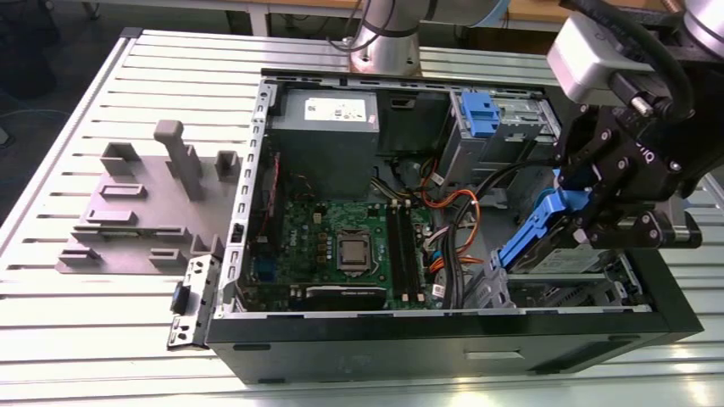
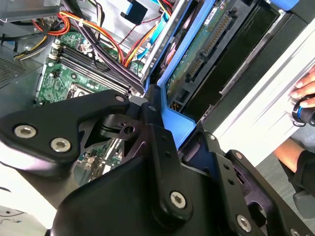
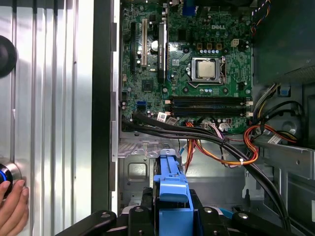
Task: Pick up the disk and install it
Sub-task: 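Insert the disk into the insertion slot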
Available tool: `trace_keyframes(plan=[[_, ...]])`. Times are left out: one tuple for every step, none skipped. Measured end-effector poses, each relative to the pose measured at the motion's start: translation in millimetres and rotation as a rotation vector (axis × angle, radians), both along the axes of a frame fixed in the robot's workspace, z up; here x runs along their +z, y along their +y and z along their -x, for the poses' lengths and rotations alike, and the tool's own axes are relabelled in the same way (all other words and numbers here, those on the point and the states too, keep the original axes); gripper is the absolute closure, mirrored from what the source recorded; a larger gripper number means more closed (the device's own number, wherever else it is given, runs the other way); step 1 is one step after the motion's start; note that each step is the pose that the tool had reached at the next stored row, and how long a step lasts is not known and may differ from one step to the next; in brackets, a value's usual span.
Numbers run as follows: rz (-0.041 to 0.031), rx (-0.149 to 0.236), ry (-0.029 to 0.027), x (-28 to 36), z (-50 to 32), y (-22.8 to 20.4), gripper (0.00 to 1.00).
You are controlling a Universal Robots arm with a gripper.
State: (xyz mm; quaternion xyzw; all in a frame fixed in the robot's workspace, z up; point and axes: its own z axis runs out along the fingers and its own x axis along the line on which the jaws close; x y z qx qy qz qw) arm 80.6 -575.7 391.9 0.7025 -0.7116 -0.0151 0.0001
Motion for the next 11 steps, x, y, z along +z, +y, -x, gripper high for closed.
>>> trace_keyframes(plan=[[0.0, 0.0, 0.0, -0.2, 0.0, 0.0, 0.64], [0.0, 0.0, 0.0, -0.4, 0.0, 0.0, 0.64], [-0.0001, 0.0, 0.0, -0.7, 0.0, 0.0, 0.64], [0.0, 0.0, 0.0, -1.0, 0.0, 0.0, 0.64], [0.0, 0.0, 0.0, -1.2, 0.0, 0.0, 0.64], [0.0001, 0.0, 0.0, -1.4, 0.0, 0.0, 0.64], [0.0001, 0.0, 0.0, -1.5, 0.0, 0.0, 0.64], [0.0001, 0.0, 0.0, -1.6, 0.2, 0.0, 0.64], [0.0001, 0.0, 0.0, -1.7, 0.4, 0.0, 0.64], [0.0, 0.0, 0.0, -1.9, 0.5, 0.0, 0.64], [0.0, 0.0, 0.0, -2.0, 0.6, 0.0, 0.64]])
